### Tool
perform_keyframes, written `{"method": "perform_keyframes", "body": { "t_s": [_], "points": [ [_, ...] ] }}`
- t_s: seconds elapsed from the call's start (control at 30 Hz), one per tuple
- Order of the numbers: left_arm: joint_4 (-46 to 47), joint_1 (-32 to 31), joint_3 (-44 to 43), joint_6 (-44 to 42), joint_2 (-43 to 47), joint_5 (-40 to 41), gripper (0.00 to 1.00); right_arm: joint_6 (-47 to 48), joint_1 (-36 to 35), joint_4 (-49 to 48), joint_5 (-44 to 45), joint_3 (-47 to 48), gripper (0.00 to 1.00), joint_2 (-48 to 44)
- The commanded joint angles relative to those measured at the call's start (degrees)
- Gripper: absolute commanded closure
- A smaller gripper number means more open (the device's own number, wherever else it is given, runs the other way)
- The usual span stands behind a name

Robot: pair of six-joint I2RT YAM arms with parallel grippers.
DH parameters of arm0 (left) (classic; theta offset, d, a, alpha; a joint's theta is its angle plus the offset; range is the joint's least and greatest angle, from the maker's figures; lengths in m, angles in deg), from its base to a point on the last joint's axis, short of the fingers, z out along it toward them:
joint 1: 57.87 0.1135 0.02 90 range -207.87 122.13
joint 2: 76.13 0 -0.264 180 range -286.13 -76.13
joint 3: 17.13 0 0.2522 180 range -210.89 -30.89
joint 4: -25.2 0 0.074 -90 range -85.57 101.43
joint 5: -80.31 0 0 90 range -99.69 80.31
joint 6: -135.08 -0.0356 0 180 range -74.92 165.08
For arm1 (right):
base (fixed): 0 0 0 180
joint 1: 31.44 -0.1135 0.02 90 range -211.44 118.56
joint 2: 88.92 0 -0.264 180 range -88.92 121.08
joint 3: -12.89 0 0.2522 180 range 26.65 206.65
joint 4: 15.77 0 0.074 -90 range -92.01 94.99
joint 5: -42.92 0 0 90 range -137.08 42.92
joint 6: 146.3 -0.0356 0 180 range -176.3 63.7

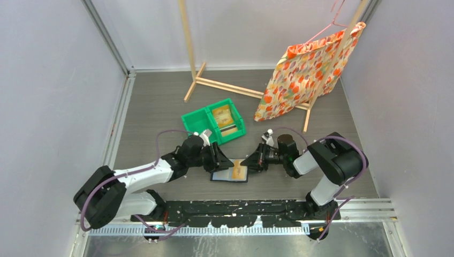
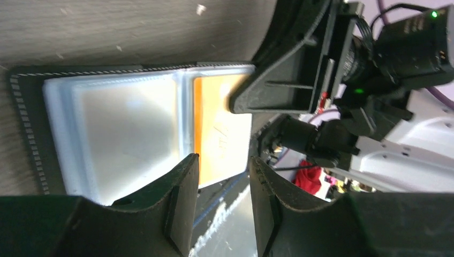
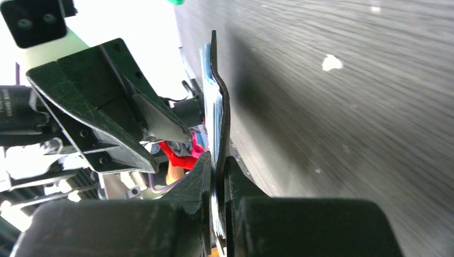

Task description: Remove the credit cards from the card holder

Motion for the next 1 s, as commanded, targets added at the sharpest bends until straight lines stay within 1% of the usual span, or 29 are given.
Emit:
{"method": "perform_keyframes", "body": {
  "t_s": [0.0,0.13,0.2,0.4,0.47,0.5,0.6,0.7,0.83,0.97],
  "points": [
    [1.18,0.14,-1.15,2.35,4.12,-4.67,0.6,-6.91,-0.31,-20.66,-5.03,-0.24,0.99,1.55],
    [5.73,1.06,0.38,5.36,5.9,-6.35,0.62,-9.28,-0.31,-22.93,-5.71,0.63,0.99,1.02],
    [5.93,1.83,0.58,6.08,5.95,-7.02,0.64,-9.77,-0.23,-22.77,-5.81,0.98,0.99,-0.24],
    [7.7,2.31,1.67,7.12,4.76,-7.18,0.68,-8.09,-0.25,-16.61,-6.19,2.63,0.99,-5.24],
    [6.51,2.31,1.3,6.98,4.29,-6.84,0.69,-7.19,-0.29,-14.4,-5.94,2.9,0.99,-6.95],
    [5.37,2.31,1.12,6.55,4.22,-6.35,0.69,-6.72,-0.23,-13.27,-5.84,3.03,0.99,-7.84],
    [2.69,2.38,0.63,5.03,4.75,-5.15,0.65,-5.33,-0.24,-10.3,-5.58,3.31,0.99,-9.95],
    [1.82,2.57,0.59,4.46,4.91,-4.82,0.65,-4.53,-0.3,-8.46,-5.47,3.34,0.99,-11.62],
    [1.99,2.74,1.01,4.33,4.62,-5.02,0.64,-4.46,-0.27,-8.18,-5.47,3.23,0.99,-11.92],
    [6.12,2.75,1.92,5.5,4.01,-6.61,0.66,-4.5,-0.22,-8.21,-5.39,3.32,0.99,-11.95]
  ]
}}
